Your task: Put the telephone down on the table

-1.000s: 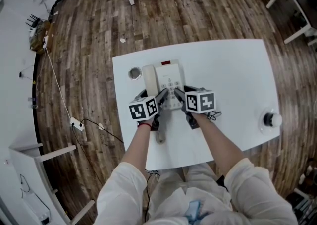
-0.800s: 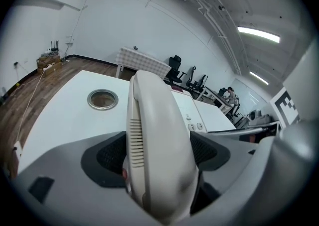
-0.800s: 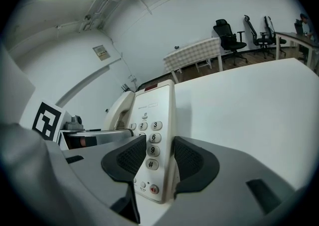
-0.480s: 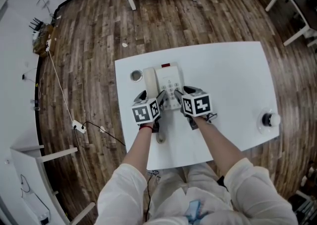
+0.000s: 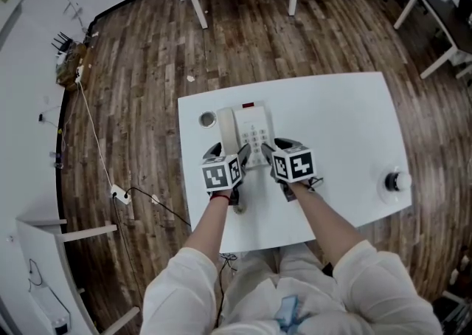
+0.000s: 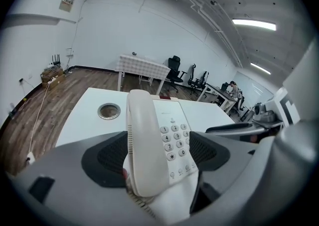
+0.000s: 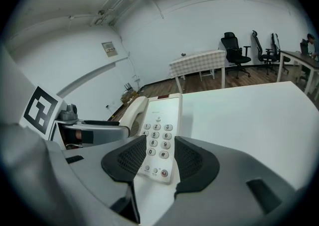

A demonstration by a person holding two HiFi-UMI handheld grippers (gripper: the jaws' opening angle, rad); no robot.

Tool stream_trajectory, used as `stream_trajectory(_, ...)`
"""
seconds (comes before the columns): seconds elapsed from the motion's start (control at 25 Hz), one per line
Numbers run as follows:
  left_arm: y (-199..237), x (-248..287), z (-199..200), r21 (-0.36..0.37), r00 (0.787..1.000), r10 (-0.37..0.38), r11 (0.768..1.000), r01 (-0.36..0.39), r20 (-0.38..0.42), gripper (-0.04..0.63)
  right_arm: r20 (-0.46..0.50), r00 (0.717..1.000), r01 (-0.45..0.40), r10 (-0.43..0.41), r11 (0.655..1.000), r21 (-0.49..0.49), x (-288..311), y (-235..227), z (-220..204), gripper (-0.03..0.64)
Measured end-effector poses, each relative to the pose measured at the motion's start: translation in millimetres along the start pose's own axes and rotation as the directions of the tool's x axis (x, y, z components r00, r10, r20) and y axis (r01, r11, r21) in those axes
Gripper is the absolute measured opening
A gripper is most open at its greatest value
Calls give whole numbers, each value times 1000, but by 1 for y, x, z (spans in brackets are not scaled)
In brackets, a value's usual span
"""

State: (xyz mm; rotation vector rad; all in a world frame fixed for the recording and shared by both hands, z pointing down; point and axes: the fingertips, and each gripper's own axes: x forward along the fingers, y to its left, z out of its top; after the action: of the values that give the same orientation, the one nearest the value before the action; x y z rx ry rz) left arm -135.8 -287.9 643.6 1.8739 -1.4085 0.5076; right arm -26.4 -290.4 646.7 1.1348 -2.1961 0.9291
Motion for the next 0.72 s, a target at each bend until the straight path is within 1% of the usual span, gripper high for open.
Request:
stream_trajectory(0.4,-34,-34,-2,19,999,-31,999,31,27,316,38,998,-42,43,999,-3,-37,22,-3,193)
stream_trajectory(0.6,-51,-54,-5,45,999,-42,998,41,31,314,55,996,-67,66,998,1,-59,33,-8,193)
stream_trajectory(0.72,-65,-66,-7,78,997,-61,995,58,39,314,60,995,-81,80,997,1,-73,37,-13,193)
